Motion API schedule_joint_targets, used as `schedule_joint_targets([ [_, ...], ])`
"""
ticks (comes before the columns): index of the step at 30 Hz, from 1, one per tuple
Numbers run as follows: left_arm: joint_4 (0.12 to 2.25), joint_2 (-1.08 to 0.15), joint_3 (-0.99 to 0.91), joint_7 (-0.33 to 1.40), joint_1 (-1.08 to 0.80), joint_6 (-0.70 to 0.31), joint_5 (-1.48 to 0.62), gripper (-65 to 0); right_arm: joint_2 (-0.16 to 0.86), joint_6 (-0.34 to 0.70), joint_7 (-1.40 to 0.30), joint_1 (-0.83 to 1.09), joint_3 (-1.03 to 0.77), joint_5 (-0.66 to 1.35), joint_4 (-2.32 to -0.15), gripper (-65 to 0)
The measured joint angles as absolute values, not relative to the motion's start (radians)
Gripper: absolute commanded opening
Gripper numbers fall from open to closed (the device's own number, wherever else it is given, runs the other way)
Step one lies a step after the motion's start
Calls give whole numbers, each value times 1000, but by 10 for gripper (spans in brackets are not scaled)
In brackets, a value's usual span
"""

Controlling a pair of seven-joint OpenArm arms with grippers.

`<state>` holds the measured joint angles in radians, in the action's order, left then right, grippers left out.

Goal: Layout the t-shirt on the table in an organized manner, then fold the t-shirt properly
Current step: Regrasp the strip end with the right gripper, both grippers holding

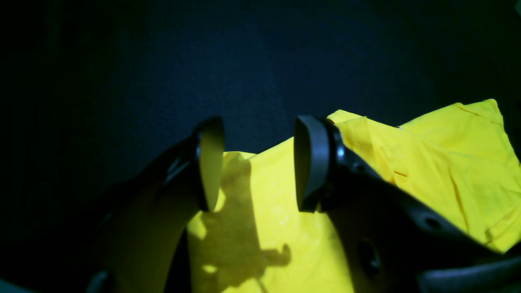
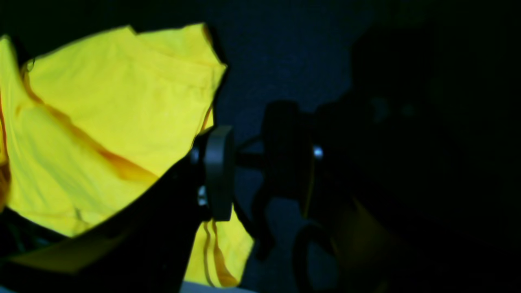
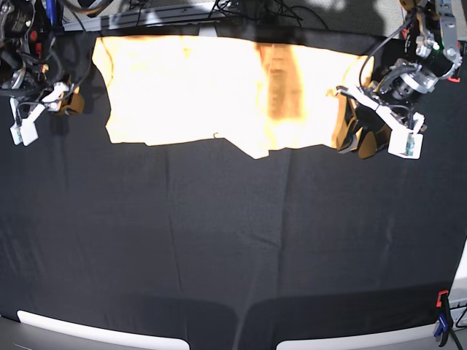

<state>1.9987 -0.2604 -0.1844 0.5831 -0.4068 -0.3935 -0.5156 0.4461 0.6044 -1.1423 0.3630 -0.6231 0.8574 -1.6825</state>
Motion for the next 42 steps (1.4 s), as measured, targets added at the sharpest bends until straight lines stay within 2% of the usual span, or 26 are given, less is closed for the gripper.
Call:
schedule_joint_targets([
  [15,1998,-260,-184,583,-407,-393,-515,-392,367,622,-1134,365,-445,776,-1652,-419],
  [30,1998,-260,-184,583,-407,-394,-515,-392,366,621,-1093,363,-264,790,-1657,-421],
  [33,1998,-261,-184,583,-407,-393,-515,-392,366,609,-1073,363,-258,791,-1658,-505],
  [36,1998,-260,-184,583,-407,-394,-515,-392,366,603,-1055,363,-258,781,-1657,-642],
  [42,1998,-260,-184,604,-406,-394,-472,-392,365,604,-973,363,-277,676,-1657,-650],
])
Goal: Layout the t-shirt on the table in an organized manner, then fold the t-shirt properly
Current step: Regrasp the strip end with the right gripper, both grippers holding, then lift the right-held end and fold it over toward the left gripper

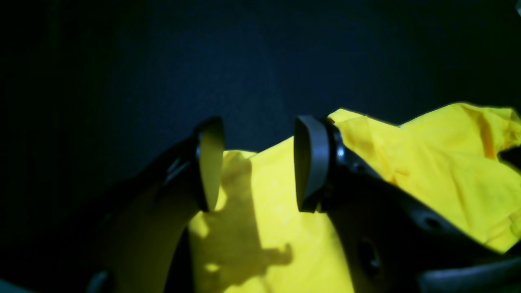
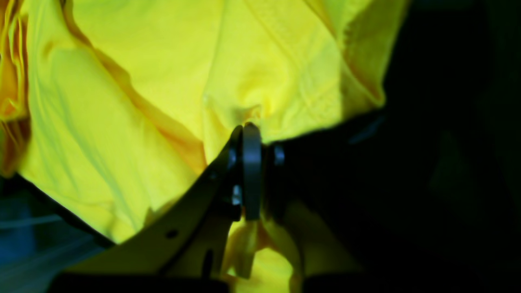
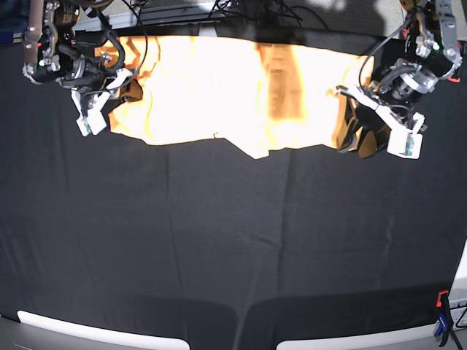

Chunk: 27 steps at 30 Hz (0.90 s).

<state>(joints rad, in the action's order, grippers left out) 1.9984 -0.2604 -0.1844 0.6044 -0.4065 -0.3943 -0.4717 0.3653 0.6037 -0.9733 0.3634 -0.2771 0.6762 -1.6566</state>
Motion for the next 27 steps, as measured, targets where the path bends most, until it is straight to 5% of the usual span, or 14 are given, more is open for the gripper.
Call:
schedule_joint_targets([
  [9,1969,-260,-184,632,-414,-394,-417,-392,363,626,-1012,369,-497,636,-1707,-650],
  [15,1877,-260,-184,625,-421,-394,-404,-392,353,626,-1143,369,-530,786,-1857,-650],
  [27,1856,-287,-183,600,-419,-394,-406,-392,60,625,-1143,374,-374,790,-2157,-650],
])
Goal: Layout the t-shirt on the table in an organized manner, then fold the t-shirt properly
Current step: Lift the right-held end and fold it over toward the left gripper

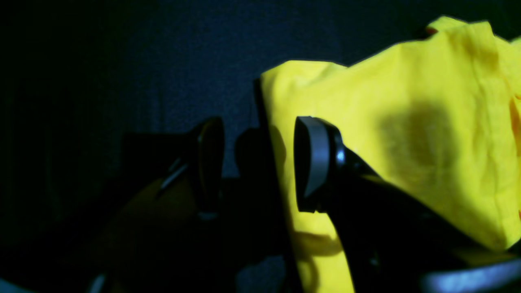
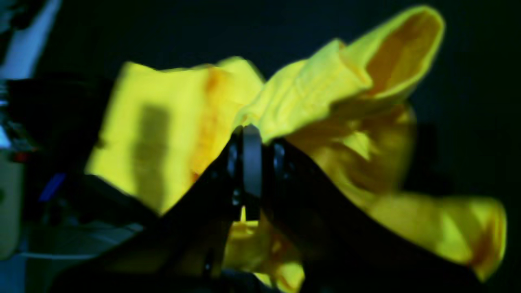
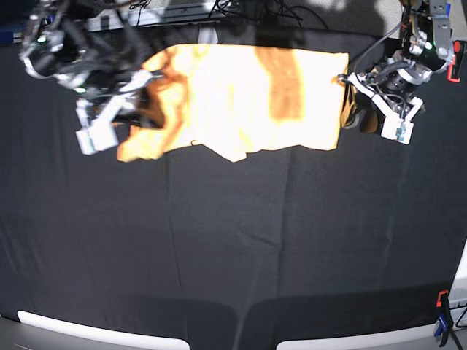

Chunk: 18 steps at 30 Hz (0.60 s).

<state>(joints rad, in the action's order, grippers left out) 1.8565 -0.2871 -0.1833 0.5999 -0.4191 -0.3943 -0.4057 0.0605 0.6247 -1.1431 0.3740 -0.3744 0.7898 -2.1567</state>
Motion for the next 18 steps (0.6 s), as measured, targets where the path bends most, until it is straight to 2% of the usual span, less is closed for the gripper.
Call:
schedule_joint_targets([
  [4,1856,-349,-184,580,-418,-394,-406,-392,-12,622,-1142,373,-224,763,-2163,-650],
  [11,1856,-431,-184,570,-418,-394,-406,-392,-141,577,-1040,372,49,540,-2163,-650],
  [18,1856,-449,-193,572,-418,-394,-406,-392,-149,434,-859,371,307,244,-2163,-650],
])
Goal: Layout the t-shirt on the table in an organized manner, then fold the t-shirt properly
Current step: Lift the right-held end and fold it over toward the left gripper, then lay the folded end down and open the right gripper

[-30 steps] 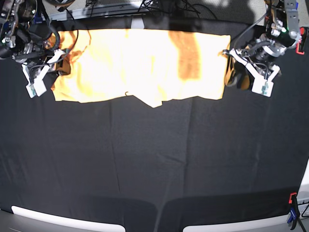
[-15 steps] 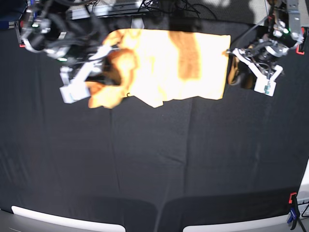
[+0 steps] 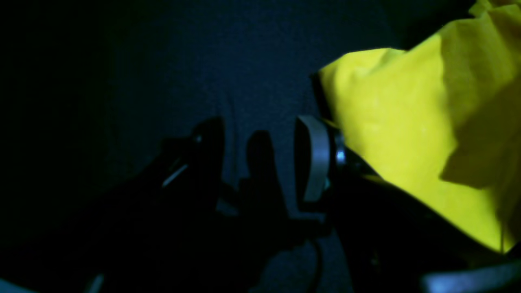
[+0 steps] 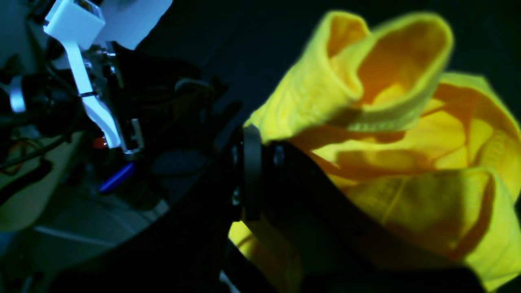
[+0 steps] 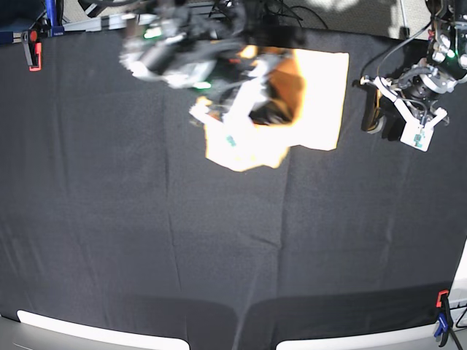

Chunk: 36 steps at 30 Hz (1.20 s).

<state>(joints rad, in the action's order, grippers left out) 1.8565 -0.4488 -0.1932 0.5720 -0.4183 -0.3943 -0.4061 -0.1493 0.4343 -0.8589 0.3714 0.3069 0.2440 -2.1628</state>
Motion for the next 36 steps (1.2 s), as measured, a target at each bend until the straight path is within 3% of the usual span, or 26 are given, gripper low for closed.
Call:
schedule_joint_targets([
  [10,1856,-455,-252,571,-418,-395,-406,-392,-147,398,-723,300,461,194,-2015,-650],
  [18,1856,-455,-255,568,-418,-395,-407,-392,-146,404,-614,230,470,297,-1880,-650],
  [19,1856,-455,-255,562,-418,-395,-407,-392,-146,438,-619,230,470,317,-1880,-634],
  [22,1856,-455,-255,550,-418,-394,-406,-392,-146,588,-608,229,470,403,-1880,-417],
  [24,1856,-455,-255,550,-418,-395,-408,-392,-147,648,-606,230,470,480,-1881,-360],
  [30,1856,-455,-255,550,-418,-394,-410,-392,-147,659,-622,213,471,527,-1882,-359],
  [34,1856,-455,-255,550,-418,-394,-410,-392,-147,659,-799,187,471,507,-1950,-360],
  [36,1856,-455,-255,550,-418,-394,-410,-392,-147,610,-895,175,471,420,-2020,-360],
])
